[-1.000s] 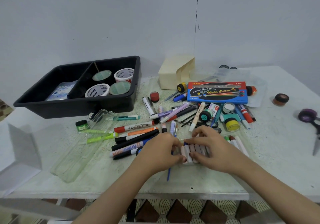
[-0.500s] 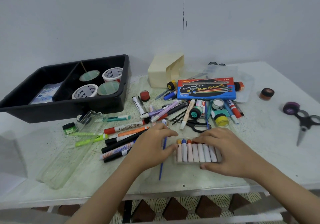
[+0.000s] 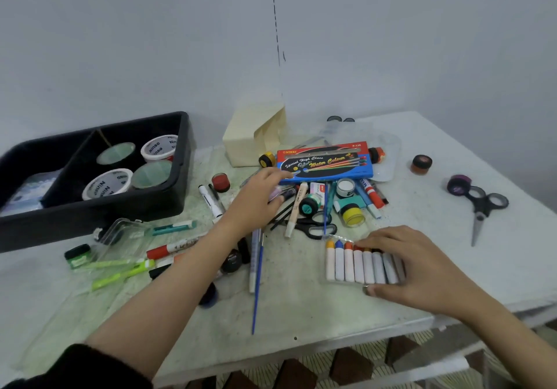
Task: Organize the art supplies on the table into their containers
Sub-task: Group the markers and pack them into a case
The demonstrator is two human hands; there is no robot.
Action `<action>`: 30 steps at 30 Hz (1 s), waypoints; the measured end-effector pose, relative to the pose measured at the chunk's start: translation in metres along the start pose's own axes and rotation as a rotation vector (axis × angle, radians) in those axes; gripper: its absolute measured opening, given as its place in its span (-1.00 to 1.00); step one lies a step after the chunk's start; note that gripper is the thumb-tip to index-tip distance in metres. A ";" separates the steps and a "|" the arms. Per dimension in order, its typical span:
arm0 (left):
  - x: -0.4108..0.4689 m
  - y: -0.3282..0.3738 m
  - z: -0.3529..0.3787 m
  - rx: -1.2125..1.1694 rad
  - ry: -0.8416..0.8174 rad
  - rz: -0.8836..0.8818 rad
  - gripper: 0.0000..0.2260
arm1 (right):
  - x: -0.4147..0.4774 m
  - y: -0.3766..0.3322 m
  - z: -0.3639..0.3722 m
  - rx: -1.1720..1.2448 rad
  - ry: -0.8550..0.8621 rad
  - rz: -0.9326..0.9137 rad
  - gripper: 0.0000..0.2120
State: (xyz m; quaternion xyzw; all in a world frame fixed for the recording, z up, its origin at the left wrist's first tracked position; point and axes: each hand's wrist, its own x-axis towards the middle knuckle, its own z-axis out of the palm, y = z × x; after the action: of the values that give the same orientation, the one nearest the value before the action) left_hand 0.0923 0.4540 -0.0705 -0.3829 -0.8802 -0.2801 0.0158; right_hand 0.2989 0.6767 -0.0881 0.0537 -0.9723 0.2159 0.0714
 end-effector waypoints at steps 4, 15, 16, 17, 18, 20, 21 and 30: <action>0.038 0.001 0.006 0.104 -0.038 0.047 -0.52 | -0.002 0.006 0.001 0.025 -0.013 0.038 -0.38; 0.102 0.024 0.017 0.293 -0.312 0.033 -0.39 | 0.004 0.018 0.004 0.088 -0.017 0.062 -0.37; 0.102 0.024 0.017 0.261 -0.304 0.020 -0.41 | 0.005 0.018 0.004 0.091 -0.016 0.062 -0.38; 0.102 0.024 0.017 0.233 -0.294 0.011 -0.42 | 0.005 0.019 0.004 0.090 -0.019 0.061 -0.38; 0.100 0.023 0.016 0.210 -0.282 0.004 -0.42 | 0.005 0.019 0.004 0.087 -0.023 0.060 -0.38; 0.097 0.022 0.012 0.146 -0.256 -0.005 -0.42 | 0.005 0.020 0.004 0.083 -0.026 0.055 -0.37; 0.094 0.024 0.009 0.112 -0.239 -0.005 -0.42 | 0.006 0.020 0.003 0.084 -0.027 0.051 -0.36; 0.020 0.032 -0.040 -0.004 -0.173 0.031 -0.49 | 0.006 0.018 0.003 0.104 -0.028 0.047 -0.38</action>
State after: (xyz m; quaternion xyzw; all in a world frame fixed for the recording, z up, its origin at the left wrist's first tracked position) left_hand 0.0919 0.4647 -0.0166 -0.4191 -0.8717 -0.2476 -0.0569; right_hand 0.2904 0.6913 -0.0971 0.0373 -0.9617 0.2671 0.0498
